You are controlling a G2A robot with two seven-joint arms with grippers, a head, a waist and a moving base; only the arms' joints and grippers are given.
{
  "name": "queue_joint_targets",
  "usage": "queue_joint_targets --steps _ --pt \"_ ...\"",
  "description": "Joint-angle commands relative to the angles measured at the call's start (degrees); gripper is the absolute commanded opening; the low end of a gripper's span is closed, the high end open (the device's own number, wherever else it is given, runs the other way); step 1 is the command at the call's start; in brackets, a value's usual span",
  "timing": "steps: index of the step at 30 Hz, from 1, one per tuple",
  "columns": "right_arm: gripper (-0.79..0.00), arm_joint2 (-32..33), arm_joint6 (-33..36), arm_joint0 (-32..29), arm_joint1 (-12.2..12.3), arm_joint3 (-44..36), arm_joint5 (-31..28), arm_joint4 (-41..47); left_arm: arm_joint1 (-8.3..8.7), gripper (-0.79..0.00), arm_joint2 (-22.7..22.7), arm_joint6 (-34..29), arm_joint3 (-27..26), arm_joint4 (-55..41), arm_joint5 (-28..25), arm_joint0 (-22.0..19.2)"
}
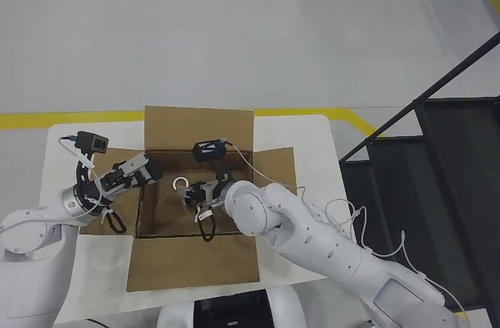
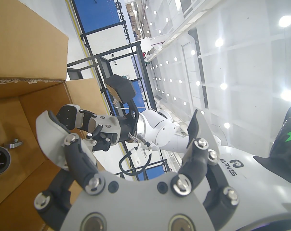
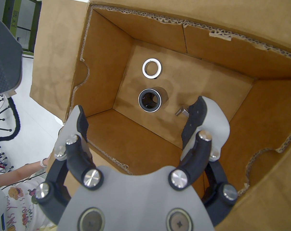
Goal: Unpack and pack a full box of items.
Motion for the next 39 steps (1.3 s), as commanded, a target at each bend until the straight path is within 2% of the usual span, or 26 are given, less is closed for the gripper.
queue_joint_targets --steps 1,7,13,20,25,30,35,39 --pt "0.000 0.00 0.00 0.00 0.00 0.00 0.00 0.00 0.00 0.000 0.00 0.00 0.00 0.00 0.00 0.00" --pt "0.000 -0.82 0.40 -0.11 -0.10 0.51 -1.00 -0.03 0.00 0.000 0.00 0.00 0.00 0.00 0.00 0.00" --pt "0.000 -5.80 1.19 3.48 -2.49 8.23 -1.40 -0.31 0.00 0.000 0.00 0.00 0.00 0.00 0.00 0.00" --pt "0.000 -12.45 -2.38 6.70 -6.72 18.32 -0.37 -0.86 0.00 0.000 0.00 0.00 0.00 0.00 0.00 0.00" --pt "0.000 -18.48 -2.52 10.34 -11.98 24.46 2.64 -0.45 0.00 0.000 0.00 0.00 0.00 0.00 0.00 0.00" --pt "0.000 -19.68 -6.11 12.41 -16.15 30.34 4.40 1.02 0.00 0.000 0.00 0.00 0.00 0.00 0.00 0.00" --pt "0.000 -19.37 -5.97 13.16 -18.31 32.92 5.95 1.79 0.00 0.000 0.00 0.00 0.00 0.00 0.00 0.00" --pt "0.000 -17.47 -6.67 11.58 -18.06 32.26 4.52 2.13 0.00 0.000 0.00 0.00 0.00 0.00 0.00 0.00"
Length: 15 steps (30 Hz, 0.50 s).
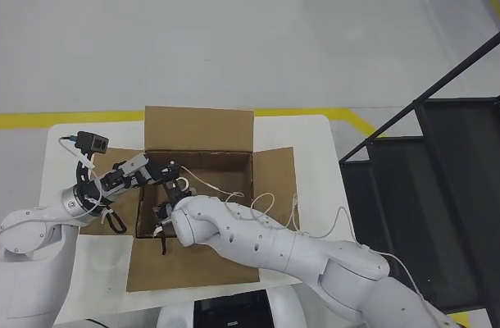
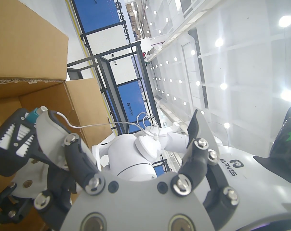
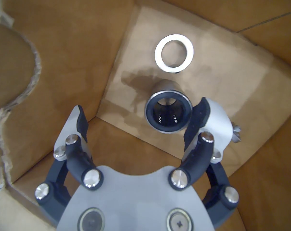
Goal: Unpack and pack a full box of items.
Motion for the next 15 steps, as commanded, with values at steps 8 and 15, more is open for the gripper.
queue_joint_targets --steps 8,15 --pt "0.000 9.69 0.15 -6.78 5.17 -8.27 -1.96 -3.98 0.00 0.000 0.00 0.00 0.00 0.00 0.00 0.00" --pt "0.000 10.41 0.38 -7.23 5.54 -8.99 -2.35 -4.11 0.45 0.000 -5.72 3.27 -6.03 0.32 -0.77 1.35"
